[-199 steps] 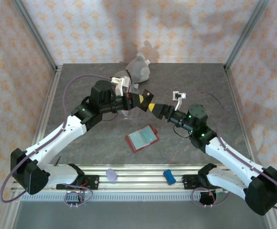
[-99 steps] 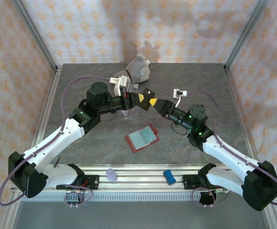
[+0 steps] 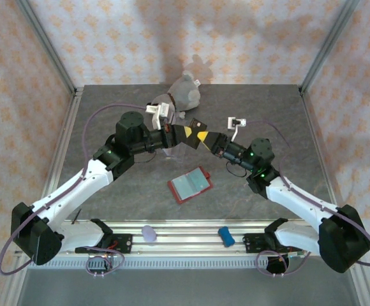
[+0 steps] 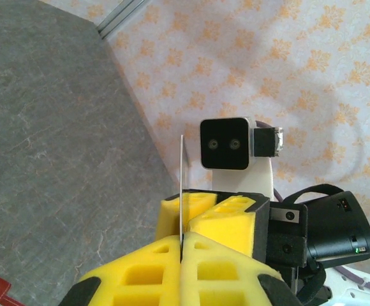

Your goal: Put the credit cards into the card holder

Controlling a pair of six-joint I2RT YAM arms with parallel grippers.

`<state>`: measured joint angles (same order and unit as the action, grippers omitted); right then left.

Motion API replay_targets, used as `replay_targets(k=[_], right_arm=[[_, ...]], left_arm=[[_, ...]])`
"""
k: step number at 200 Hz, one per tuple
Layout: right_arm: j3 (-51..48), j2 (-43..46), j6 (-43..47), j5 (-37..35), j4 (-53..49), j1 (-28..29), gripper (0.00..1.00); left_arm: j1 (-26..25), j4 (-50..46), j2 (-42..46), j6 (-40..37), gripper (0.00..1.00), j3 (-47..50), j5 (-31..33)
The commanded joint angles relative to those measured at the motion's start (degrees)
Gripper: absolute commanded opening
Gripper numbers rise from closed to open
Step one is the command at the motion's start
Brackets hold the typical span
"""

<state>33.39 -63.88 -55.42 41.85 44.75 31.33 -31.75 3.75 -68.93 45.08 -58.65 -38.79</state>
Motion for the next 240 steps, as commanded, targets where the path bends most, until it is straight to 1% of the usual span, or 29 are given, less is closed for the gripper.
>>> replay_targets(k=[1,3,16,27,36,53,58,61,68,74,79,92,122,133,154,178,207,223,240], right_arm=[[1.8,-0.4,0.2,2.0,3.3,-0.2,0.02],[1.8,-0.4,0.2,2.1,3.3,-0.2,0.00],[1.7,-0.4,0.8,2.7,3.1,-0.1,0.00],[1.6,0.0,1.9,2.5,1.6,-0.1,0.00],[1.7,0.3,3.1,2.3,-0.4,-0.1,0.00],[2.0,1.0,5.8,1.5,-4.7,-0.1,0.00],[2.3,1.1,7.1,1.8,-6.3,-0.2,0.00],[2.6,1.2,8.1,2.0,-7.7,-0.1,0.00],[3.6,1.2,10.8,2.6,-11.5,-0.1,0.00],[4.5,1.1,13.3,2.8,-15.0,-0.2,0.00],[5.2,1.1,15.1,2.7,-17.7,-0.1,0.00],[7.1,0.8,19.7,2.6,-24.9,-0.1,0.00],[13.5,-2.8,31.9,5.8,-43.9,-0.1,0.00],[15.1,-4.9,35.5,8.0,-49.2,-0.2,0.00],[16.7,-8.9,41.0,11.0,-56.6,-0.2,0.00],[16.8,-12.0,45.6,10.9,-62.0,-0.2,0.00],[18.0,-17.5,48.4,12.9,-67.1,0.1,0.00],[18.3,-20.5,50.6,13.4,-69.4,0.7,0.00],[18.2,-23.2,51.7,14.8,-70.1,1.2,0.00]], left_arm=[[0.4,2.7,-0.3,0.2,0.00,0.4,-1.6],[0.5,2.7,-0.3,0.3,0.00,0.4,-1.6],[0.8,2.7,-0.3,0.1,0.01,0.6,-1.3],[1.2,2.6,-0.4,0.2,0.10,0.9,-0.9],[1.7,2.5,-0.2,0.5,0.22,1.2,-0.3],[2.2,2.8,0.4,0.6,0.28,2.3,1.0],[2.3,2.8,0.6,0.3,0.32,2.5,1.3],[2.4,2.7,0.6,0.1,0.34,2.7,1.6],[2.7,2.0,0.8,-0.6,0.46,2.8,2.2],[3.1,0.9,0.8,-1.3,0.54,2.8,2.6],[3.4,-0.3,0.8,-2.1,0.57,2.6,3.1],[4.5,-4.7,1.4,-4.2,0.61,2.3,4.9],[6.0,-14.7,4.2,-9.3,0.61,3.6,10.4],[6.2,-18.3,5.4,-10.8,0.61,4.3,11.7],[6.3,-25.1,7.4,-12.6,0.61,6.2,13.6],[6.3,-27.7,9.0,-12.0,0.61,10.9,13.0],[6.3,-28.2,10.8,-9.3,0.58,16.5,10.1],[6.3,-24.6,11.5,-6.0,0.58,21.4,8.1],[6.3,-19.2,10.7,-1.8,0.54,25.8,4.2]])
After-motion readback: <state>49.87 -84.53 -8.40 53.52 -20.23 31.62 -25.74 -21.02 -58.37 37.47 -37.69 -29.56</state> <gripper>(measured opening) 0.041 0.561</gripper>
